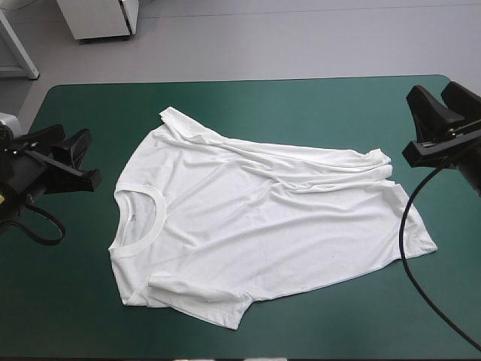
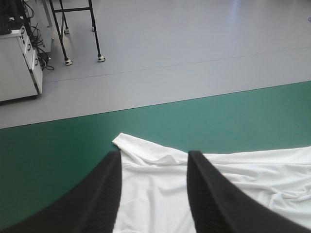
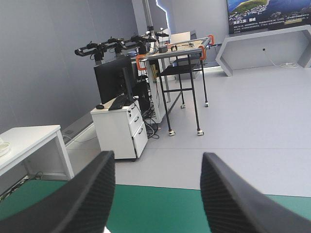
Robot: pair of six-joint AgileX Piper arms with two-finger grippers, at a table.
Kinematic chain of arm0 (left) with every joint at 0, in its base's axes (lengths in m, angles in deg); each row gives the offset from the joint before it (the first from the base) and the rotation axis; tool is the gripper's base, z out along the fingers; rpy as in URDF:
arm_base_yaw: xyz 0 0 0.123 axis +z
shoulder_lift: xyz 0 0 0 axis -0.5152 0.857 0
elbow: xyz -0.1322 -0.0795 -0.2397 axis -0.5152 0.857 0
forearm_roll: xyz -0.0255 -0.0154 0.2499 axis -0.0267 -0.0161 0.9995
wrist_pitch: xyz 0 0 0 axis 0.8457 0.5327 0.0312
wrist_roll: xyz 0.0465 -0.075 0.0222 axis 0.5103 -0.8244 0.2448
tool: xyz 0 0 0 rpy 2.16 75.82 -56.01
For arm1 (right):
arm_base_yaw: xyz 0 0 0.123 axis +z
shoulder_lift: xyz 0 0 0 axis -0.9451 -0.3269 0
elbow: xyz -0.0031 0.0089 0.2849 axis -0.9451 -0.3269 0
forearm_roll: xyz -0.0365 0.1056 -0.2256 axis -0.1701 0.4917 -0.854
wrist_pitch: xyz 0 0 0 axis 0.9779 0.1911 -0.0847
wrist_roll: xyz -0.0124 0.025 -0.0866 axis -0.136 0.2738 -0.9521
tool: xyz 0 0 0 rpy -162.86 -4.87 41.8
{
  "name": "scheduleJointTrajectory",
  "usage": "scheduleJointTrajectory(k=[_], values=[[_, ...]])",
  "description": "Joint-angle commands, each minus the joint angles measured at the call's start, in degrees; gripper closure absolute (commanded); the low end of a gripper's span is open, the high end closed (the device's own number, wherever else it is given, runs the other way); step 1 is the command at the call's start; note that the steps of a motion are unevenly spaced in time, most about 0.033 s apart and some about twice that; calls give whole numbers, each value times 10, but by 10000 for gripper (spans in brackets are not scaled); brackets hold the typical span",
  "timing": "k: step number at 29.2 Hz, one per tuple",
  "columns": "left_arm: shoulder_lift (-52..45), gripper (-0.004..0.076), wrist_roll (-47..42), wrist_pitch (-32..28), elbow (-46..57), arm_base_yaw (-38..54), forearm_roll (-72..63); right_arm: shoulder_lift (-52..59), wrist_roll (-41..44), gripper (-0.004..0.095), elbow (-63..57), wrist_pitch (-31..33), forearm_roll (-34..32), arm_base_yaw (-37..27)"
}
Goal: Fold the cloth
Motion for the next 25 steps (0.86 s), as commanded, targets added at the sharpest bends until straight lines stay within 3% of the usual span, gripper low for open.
scheduleJointTrajectory(k=[1, 7, 11, 13, 15, 17, 21, 25], values=[[0, 409, 14, -65, -13, 0, -9, -2, -38, 400, 14, -47, 9, 2], [0, 409, 15, -95, -13, 0, -11, -2, -47, 400, 14, -84, 9, 2], [1, 410, 7, -50, -14, 0, -3, -2, -75, 401, 14, -68, 9, 2], [20, 420, -19, 22, -24, 0, 36, -12, -76, 413, 16, -30, 4, 2], [60, 426, -43, 139, -43, 0, 80, -37, -70, 452, 22, 44, -12, 2], [97, 426, -43, 212, -56, -1, 95, -76, -52, 479, 33, 129, -33, 2], [137, 426, -42, 228, -57, -1, 95, -158, -35, 481, 69, 268, -53, 2], [178, 426, -57, 296, -55, -1, 149, -222, -38, 480, 93, 298, -90, 2]])
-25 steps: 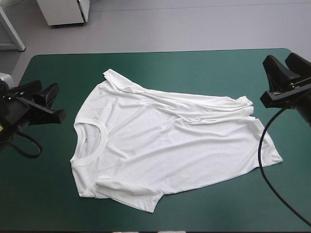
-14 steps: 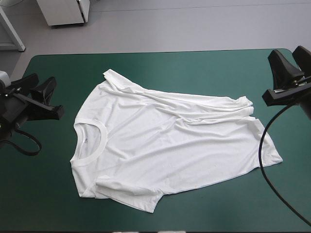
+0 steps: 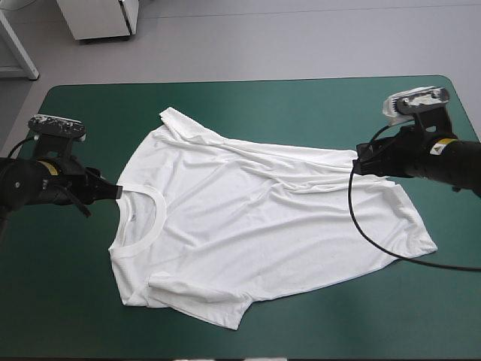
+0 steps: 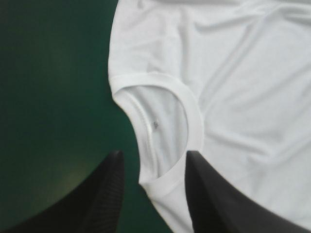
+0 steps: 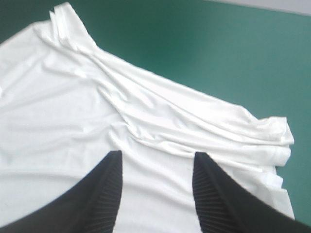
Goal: Fold the cloth
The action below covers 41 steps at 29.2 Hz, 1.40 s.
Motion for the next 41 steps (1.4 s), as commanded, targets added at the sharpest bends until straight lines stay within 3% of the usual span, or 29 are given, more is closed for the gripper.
scheduleJointTrajectory(k=[1, 14, 18, 23, 37, 40, 41], values=[[16, 426, -23, 27, -12, -1, 38, -34, 0, 480, 34, -5, -18, 2], [22, 421, -32, 26, 235, 0, 7, -57, 0, 482, 33, 1, -24, 2], [22, 340, -31, -11, 275, 0, 12, -57, 0, 482, 33, -4, -15, 2], [39, 266, -31, -76, 288, 0, 17, -57, 0, 482, 33, -7, -15, 2], [194, 265, -34, -162, 288, 0, 16, -57, -11, 482, 33, -9, -31, 52], [202, 360, -37, -162, 288, 0, 11, -54, -11, 482, 33, -9, -31, 53], [202, 456, -37, -164, 288, 0, 11, -52, -11, 482, 33, -9, -31, 53]])
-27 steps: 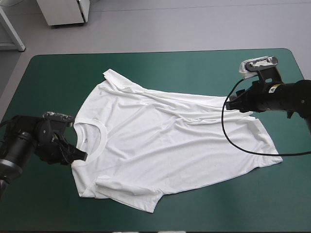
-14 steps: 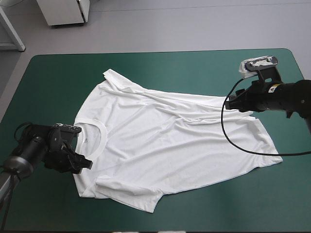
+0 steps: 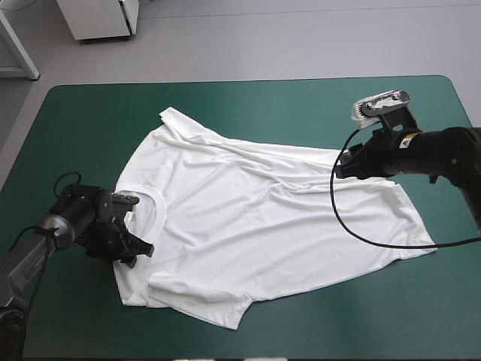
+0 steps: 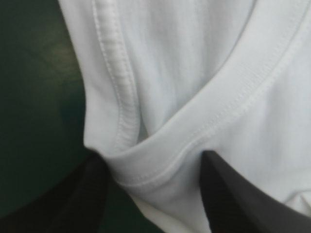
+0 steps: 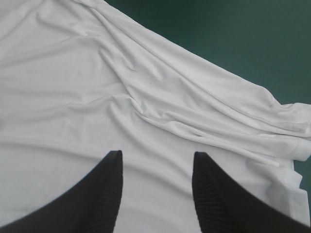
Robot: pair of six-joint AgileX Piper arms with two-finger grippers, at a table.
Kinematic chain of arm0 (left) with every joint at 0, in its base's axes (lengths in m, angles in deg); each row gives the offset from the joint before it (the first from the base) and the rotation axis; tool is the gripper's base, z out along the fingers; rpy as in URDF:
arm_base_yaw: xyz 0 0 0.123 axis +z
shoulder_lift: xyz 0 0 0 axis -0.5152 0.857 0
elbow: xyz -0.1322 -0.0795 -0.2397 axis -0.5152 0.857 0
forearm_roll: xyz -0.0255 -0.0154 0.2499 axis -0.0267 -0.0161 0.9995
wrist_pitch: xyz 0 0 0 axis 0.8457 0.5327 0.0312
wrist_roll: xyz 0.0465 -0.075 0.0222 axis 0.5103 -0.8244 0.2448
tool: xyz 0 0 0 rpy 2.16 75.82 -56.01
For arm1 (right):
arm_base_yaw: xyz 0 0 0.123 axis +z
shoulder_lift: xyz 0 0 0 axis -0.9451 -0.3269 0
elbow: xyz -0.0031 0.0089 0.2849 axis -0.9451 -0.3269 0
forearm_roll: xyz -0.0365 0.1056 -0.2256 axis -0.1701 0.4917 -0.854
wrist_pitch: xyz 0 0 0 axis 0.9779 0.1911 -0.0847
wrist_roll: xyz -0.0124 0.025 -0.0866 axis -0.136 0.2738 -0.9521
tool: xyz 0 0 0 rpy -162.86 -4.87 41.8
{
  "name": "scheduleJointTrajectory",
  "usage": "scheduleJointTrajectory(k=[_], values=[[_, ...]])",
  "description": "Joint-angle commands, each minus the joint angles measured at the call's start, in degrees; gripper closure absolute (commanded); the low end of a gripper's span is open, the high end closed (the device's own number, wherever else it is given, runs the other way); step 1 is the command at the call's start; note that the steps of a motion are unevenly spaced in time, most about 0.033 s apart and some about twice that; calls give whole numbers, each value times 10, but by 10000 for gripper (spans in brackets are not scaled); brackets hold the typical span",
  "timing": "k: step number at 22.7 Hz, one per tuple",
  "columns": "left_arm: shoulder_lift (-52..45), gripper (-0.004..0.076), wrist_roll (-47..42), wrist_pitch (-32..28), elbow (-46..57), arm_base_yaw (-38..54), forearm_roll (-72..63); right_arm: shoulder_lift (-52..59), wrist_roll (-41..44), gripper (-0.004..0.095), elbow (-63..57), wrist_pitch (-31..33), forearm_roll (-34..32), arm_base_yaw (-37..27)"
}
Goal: Fold the cloth
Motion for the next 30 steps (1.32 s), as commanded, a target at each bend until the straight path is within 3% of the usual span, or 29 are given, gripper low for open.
scheduleJointTrajectory(k=[1, 2, 5, 9, 12, 15, 24, 30], values=[[3, 531, -11, -28, -3, 0, 3, 18, -6, 482, 19, -30, 5, 1], [3, 722, -11, -28, -3, 0, 3, 22, -6, 482, 19, -30, 1, 1], [3, 728, -7, -31, -3, 0, 32, 27, -6, 482, 19, -31, -5, 1], [-12, 728, -86, -32, -54, 32, 226, 43, -6, 484, 20, -31, -3, 1], [-8, 728, -125, -122, -130, 92, 334, 44, -6, 516, 20, -45, 18, 2], [33, 728, -132, -193, -235, 136, 338, 36, -9, 559, 20, -64, 40, 2], [246, 728, -134, -253, -534, 176, 349, 15, -26, 559, 20, -84, 41, 30], [310, 728, -131, -286, -622, 214, 307, 7, -26, 559, 20, -86, 8, 88]])
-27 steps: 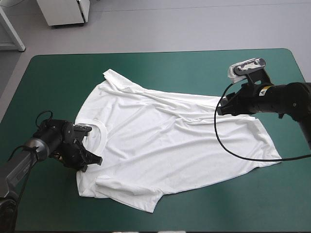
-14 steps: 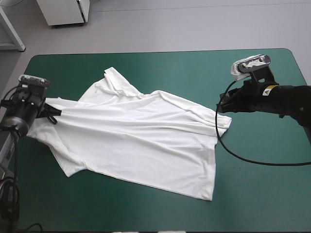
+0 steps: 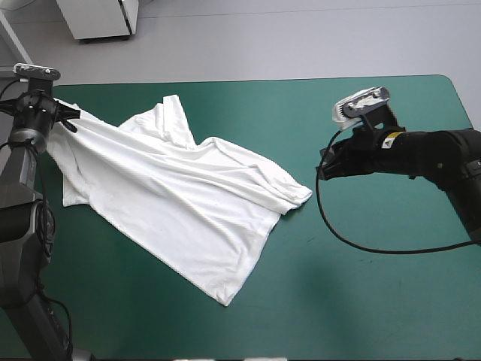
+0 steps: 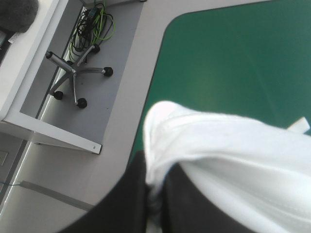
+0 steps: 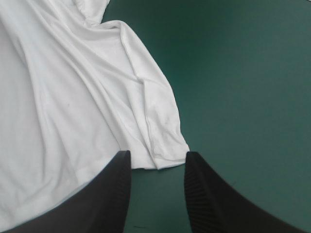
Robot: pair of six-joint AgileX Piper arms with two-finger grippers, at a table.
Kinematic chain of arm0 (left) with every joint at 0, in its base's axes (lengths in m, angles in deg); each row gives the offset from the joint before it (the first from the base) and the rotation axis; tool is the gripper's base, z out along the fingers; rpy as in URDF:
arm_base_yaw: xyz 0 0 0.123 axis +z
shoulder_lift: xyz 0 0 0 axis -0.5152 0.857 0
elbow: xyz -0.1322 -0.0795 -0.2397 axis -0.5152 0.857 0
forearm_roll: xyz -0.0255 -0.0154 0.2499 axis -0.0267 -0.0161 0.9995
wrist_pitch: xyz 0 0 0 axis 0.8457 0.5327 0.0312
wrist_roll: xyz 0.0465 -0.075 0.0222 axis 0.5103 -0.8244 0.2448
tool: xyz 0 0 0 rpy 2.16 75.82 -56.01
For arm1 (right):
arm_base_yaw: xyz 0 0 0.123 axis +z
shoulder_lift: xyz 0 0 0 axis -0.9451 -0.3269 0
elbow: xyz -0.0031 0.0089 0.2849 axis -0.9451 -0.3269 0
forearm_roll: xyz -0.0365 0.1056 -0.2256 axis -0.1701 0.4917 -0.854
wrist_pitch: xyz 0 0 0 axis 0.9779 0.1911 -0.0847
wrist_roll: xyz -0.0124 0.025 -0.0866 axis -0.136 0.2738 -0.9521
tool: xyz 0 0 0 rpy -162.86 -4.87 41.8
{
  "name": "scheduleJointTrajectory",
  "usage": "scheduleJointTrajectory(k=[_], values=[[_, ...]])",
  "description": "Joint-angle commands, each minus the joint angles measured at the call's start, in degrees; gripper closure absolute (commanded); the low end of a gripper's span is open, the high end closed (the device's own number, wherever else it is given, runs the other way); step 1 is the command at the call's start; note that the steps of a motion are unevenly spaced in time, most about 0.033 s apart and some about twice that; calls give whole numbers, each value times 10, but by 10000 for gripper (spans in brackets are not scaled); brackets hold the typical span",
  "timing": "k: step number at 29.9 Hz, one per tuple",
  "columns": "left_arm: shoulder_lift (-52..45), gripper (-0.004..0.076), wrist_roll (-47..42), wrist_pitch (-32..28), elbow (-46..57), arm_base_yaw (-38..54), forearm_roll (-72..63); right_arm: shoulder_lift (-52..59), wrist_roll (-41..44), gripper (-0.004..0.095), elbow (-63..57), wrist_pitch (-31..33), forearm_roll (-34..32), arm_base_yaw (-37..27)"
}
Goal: Fold the cloth
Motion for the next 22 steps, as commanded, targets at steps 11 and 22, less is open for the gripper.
scheduleJointTrajectory(k=[11, 22], values=[[18, 571, 76, -46, -43, 30, -104, 6, 0, 559, 20, -23, -44, 101], [4, 242, 158, 191, -90, 30, -215, 9, 46, 559, 20, -8, -144, 143]])
